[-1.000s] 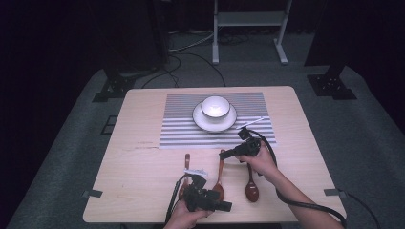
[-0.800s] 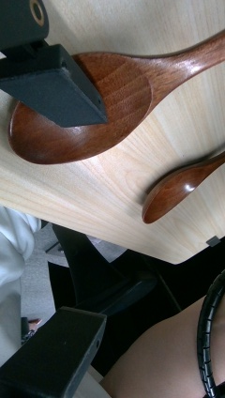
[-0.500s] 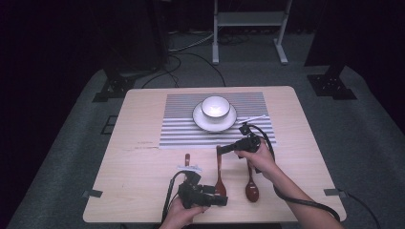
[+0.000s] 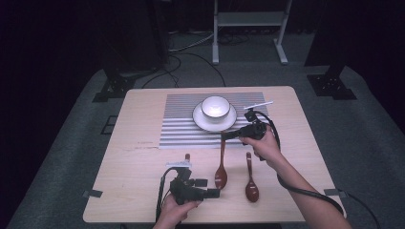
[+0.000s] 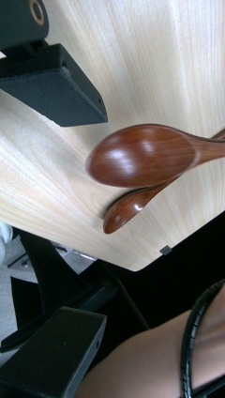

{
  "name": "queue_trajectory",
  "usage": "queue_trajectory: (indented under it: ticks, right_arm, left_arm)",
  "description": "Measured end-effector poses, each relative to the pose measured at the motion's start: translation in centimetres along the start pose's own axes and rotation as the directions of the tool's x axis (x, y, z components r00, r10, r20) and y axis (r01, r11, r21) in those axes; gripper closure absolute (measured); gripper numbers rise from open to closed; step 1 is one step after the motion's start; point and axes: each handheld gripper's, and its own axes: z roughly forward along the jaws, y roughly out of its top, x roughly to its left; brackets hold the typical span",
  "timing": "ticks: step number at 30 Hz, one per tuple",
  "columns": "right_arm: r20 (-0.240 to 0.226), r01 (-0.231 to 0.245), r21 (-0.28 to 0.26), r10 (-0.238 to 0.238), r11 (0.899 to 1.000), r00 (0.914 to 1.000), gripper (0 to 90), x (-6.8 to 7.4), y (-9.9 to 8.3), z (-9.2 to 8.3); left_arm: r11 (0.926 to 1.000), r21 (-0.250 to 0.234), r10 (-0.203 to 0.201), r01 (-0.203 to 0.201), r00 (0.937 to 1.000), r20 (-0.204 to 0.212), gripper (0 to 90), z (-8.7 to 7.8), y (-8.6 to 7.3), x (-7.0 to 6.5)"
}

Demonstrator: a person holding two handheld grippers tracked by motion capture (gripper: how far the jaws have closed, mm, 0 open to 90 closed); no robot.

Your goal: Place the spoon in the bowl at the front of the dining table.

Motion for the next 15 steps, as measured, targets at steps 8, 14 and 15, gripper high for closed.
queue_trajectory:
  ticks: [8, 14, 15]
  right_arm:
    - [0.020, -0.002, -0.038, 0.003, 0.999, 0.9998, 83.6, 0.1, 1.1, -1.0]
    - [0.038, -0.013, -0.078, 0.016, 0.997, 0.9992, 83.5, 0.1, 2.3, -1.9]
    - [0.038, -0.015, -0.082, 0.018, 0.997, 0.9991, 83.5, 0.1, 2.4, -2.0]
  left_arm:
    - [1.0000, -0.002, -0.003, 0.003, 0.9999, -0.011, 4.0, -0.1, 0.0, 0.2]
    - [1.0000, -0.006, 0.001, -0.001, 0.9999, -0.017, 4.0, -0.2, 0.0, 0.2]
    - [1.0000, -0.006, 0.001, -0.001, 0.9998, -0.019, 4.0, -0.3, 0.1, 0.2]
